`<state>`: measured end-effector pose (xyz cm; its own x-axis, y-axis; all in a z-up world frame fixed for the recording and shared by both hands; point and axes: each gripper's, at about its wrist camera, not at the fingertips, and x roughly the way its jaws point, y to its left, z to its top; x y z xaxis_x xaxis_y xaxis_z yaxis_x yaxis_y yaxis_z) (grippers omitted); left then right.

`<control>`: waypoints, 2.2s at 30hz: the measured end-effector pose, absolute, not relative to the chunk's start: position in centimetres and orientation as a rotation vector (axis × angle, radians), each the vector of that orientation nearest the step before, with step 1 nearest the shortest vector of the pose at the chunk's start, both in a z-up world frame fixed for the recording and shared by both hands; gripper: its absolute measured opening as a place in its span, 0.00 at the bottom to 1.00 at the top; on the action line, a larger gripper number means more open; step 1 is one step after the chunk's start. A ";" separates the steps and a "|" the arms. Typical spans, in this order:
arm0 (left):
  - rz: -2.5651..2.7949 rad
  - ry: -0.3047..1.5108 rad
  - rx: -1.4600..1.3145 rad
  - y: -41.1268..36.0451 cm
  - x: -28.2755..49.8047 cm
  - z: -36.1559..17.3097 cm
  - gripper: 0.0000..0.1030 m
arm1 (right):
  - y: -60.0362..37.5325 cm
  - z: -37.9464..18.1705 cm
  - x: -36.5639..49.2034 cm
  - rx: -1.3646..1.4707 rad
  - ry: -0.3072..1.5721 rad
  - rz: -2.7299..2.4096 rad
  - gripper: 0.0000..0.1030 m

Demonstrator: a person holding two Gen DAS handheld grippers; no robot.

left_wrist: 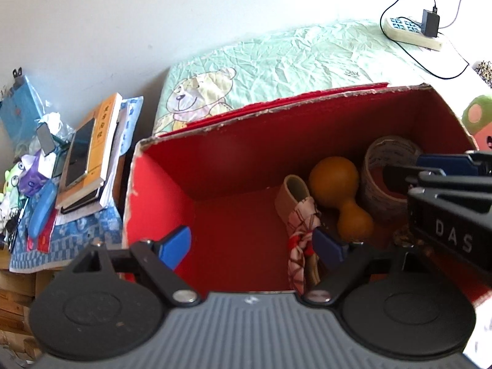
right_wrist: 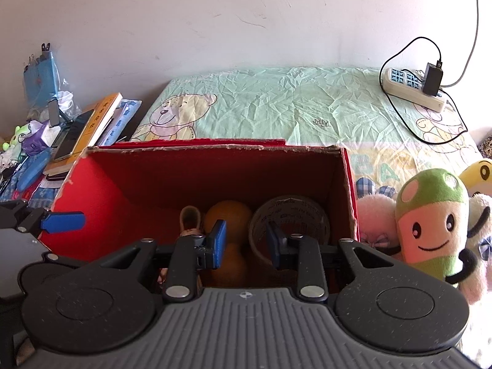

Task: Organize objects
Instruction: 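Withdraw the right gripper up and out of the red box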

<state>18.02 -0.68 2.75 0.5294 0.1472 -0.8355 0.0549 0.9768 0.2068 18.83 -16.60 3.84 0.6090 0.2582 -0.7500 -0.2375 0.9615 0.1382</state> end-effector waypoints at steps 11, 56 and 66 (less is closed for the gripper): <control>0.029 0.973 0.219 -0.8 14.0 5.4 0.86 | -17.5 4.9 15.8 0.049 0.846 0.264 0.31; 0.018 1.105 0.188 -0.3 5.8 3.0 0.86 | -16.6 4.0 7.9 0.086 0.989 0.412 0.35; 0.057 1.151 0.182 0.7 5.9 1.5 0.91 | -16.6 2.7 8.3 0.132 1.059 0.437 0.41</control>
<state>5.93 0.70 1.49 0.4078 0.1388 -0.9025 0.0485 0.9837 0.1732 8.32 -16.57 2.66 0.4135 0.4087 -0.8136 -0.2841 0.9069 0.3112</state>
